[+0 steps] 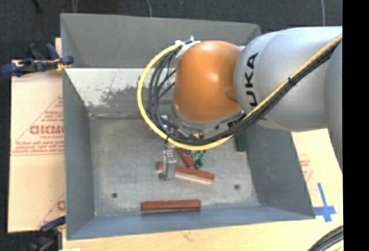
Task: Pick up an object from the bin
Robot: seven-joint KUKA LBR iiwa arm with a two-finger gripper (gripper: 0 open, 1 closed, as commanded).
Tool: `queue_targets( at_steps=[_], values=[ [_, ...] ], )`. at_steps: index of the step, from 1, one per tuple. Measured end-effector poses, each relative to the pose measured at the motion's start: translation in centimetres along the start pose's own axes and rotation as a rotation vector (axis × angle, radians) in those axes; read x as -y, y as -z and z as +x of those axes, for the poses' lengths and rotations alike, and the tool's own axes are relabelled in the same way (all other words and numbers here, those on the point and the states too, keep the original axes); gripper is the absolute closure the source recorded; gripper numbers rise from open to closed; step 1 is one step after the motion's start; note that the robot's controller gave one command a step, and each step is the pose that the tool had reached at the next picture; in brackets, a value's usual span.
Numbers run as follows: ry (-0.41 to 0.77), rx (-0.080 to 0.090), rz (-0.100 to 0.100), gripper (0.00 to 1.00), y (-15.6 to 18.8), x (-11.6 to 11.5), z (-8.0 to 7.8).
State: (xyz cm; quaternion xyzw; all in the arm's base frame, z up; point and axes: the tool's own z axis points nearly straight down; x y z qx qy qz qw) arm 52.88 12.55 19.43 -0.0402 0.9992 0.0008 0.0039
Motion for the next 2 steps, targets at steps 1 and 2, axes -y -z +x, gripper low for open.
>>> queue_targets(
  at_steps=[1, 2],
  values=[
    [0.075, -0.004, 0.002, 0.0, -4.6, 5.0, 0.7],
    [0.067, -0.004, 0.0, 0.0, -9.1, 6.0, 1.6]
  ],
)
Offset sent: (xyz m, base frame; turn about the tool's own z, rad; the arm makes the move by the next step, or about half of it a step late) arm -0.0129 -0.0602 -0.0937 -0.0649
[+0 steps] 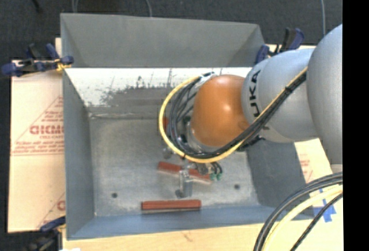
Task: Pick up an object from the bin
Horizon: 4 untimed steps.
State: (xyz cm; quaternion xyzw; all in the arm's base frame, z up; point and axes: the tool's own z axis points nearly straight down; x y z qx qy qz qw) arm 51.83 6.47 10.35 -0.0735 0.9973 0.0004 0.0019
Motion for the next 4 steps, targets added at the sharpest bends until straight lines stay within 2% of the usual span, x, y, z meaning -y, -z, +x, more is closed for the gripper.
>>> queue_targets(
  at_steps=[1, 2, 3, 4],
  values=[
    [-0.002, 0.0, 0.0, 1.0, -3.1, 1.8, -3.1],
    [-0.003, -0.001, -0.001, 1.0, -3.1, 1.8, -3.1],
    [-0.024, -0.009, 0.0, 1.0, 1.2, 2.4, -3.7],
    [-0.024, 0.013, 0.003, 1.0, 2.8, 4.4, -8.8]
  ],
)
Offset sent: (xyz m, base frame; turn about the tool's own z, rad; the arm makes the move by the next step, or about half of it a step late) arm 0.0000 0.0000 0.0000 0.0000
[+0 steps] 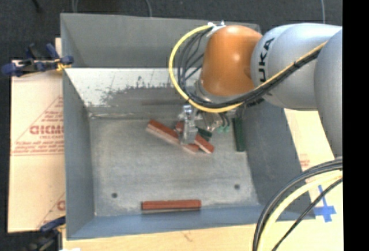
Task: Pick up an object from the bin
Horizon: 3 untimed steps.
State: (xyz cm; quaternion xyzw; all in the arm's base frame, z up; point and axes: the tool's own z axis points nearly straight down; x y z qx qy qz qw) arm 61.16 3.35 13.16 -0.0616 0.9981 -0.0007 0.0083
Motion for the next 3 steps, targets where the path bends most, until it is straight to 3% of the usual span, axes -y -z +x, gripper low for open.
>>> queue_targets(
  at_steps=[1, 2, 3],
  values=[
    [-0.052, -0.017, -0.003, 0.0, -2.2, 1.4, 8.8],
    [-0.051, -0.014, -0.003, 0.0, -2.1, 1.3, 8.6],
    [0.198, -0.01, -0.004, 1.0, -6.0, 1.1, 5.9]
  ],
)
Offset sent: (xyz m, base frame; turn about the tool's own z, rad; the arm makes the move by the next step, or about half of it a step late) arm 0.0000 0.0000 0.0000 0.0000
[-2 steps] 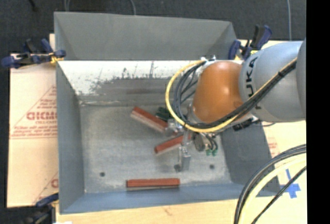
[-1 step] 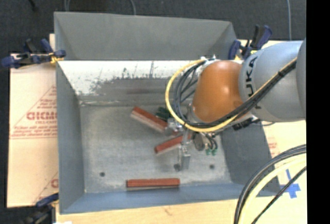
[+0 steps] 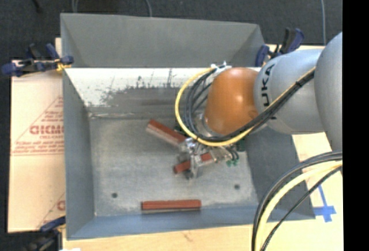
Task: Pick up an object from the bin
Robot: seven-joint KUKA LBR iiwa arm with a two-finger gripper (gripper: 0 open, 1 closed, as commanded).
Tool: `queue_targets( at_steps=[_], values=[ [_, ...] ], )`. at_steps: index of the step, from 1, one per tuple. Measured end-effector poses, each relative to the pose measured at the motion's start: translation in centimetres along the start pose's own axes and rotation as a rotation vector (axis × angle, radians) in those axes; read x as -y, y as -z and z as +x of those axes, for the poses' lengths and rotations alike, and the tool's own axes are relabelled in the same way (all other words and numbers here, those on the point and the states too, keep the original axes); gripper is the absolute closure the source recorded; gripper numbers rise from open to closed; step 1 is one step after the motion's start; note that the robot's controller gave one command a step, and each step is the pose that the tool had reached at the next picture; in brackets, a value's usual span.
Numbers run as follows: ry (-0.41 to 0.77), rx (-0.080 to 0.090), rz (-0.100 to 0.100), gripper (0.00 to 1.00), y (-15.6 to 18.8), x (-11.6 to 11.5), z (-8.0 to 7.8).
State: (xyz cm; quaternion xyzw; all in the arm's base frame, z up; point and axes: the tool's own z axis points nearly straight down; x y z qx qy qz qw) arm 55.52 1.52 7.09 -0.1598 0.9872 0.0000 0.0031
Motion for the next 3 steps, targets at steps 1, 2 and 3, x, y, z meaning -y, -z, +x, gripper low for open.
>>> queue_targets(
  at_steps=[1, 2, 3],
  values=[
    [-0.001, 0.0, -0.001, 1.0, 0.0, 0.0, 0.0],
    [-0.003, -0.011, -0.002, 1.0, 4.8, -0.9, -0.5],
    [-0.028, -0.003, -0.001, 1.0, 16.3, 0.1, -0.1]
  ],
)
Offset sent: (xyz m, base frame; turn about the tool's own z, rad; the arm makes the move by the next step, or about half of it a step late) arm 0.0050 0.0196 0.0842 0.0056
